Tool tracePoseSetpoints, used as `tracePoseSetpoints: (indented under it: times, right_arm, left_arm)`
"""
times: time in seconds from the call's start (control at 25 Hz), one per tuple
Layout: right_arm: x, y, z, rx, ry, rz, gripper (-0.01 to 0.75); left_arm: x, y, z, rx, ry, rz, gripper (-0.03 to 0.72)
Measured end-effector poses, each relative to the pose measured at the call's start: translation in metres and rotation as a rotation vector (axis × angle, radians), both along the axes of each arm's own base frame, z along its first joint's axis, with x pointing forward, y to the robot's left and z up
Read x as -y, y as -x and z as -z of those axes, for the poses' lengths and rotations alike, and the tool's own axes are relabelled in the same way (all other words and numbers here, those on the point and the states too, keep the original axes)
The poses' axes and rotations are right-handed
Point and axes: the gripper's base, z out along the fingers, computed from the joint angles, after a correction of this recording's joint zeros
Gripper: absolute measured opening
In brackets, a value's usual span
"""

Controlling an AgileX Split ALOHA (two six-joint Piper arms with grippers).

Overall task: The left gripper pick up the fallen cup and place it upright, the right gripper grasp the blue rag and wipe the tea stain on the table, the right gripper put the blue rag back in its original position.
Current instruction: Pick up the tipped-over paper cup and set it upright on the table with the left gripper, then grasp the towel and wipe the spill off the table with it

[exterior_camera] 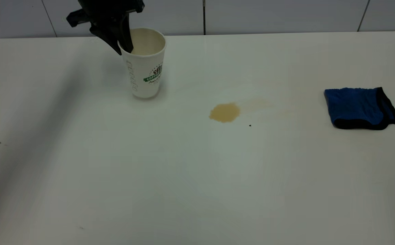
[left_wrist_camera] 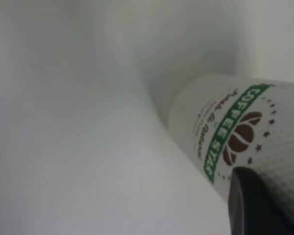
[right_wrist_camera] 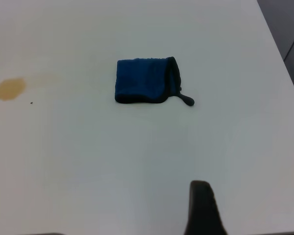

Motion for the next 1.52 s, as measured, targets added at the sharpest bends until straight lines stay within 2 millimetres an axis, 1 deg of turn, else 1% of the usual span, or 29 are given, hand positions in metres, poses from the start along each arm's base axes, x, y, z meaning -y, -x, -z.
tracePoseSetpoints:
  times: [0.16,0.32,0.4,0.48,0.56,0.64,0.72,0.8,0.96,1.16,1.2,1.28,1.36,1.44,1.52]
  right_arm:
    - [0.0,0.0,0.0,0.0,0.0,0.0,0.533]
    - [0.0,0.0,0.0,0.0,0.0,0.0,0.533]
    - [0.0,0.0,0.0,0.0,0.0,0.0,0.533]
    - [0.0,0.0,0.0,0.0,0.0,0.0,0.533]
    - [0.0,0.0,0.0,0.0,0.0,0.0,0.533]
    - [0.0,0.0,0.0,0.0,0.0,0.0,0.533]
    - [0.0,0.0,0.0,0.0,0.0,0.0,0.533]
    - [0.0,0.0,0.0,0.0,0.0,0.0,0.533]
    - [0.0,0.0,0.0,0.0,0.0,0.0,0.533]
    - [0.0,0.0,0.0,0.0,0.0,0.0,0.533]
    - [0.0,0.0,0.0,0.0,0.0,0.0,0.533]
    - [0.0,0.0,0.0,0.0,0.0,0.0,0.533]
    - [0.0,0.0,0.0,0.0,0.0,0.0,0.533]
    - [0.0,0.0,0.0,0.0,0.0,0.0,0.533]
    - [0.0,0.0,0.0,0.0,0.0,0.0,0.533]
  left_arm:
    - [0.003,0.001,0.009,-0.016,0.032,0.014,0.179]
    - [0.004,0.0,0.008,-0.011,0.041,0.023,0.238]
    - [0.004,0.0,0.008,-0.009,0.045,0.029,0.279]
    - [0.003,0.0,0.008,-0.005,0.057,0.047,0.339]
    - [0.002,0.0,0.003,0.006,0.06,0.056,0.401]
    - [0.001,-0.001,-0.006,0.026,0.051,0.06,0.458]
    - [-0.001,-0.001,-0.024,0.063,0.032,0.065,0.496]
    - [-0.003,-0.001,-0.046,0.108,0.022,0.069,0.507]
    - [-0.004,0.005,-0.104,0.217,0.034,0.07,0.507]
    - [-0.009,0.021,-0.178,0.36,0.032,0.064,0.507]
    - [-0.011,0.024,-0.19,0.383,0.017,0.05,0.507]
    - [-0.018,0.034,-0.217,0.431,-0.026,0.005,0.507]
    - [-0.027,0.046,-0.234,0.446,-0.088,-0.042,0.507]
    - [-0.039,0.069,-0.257,0.462,-0.161,-0.073,0.507]
    - [-0.05,0.093,-0.27,0.455,-0.24,-0.087,0.507]
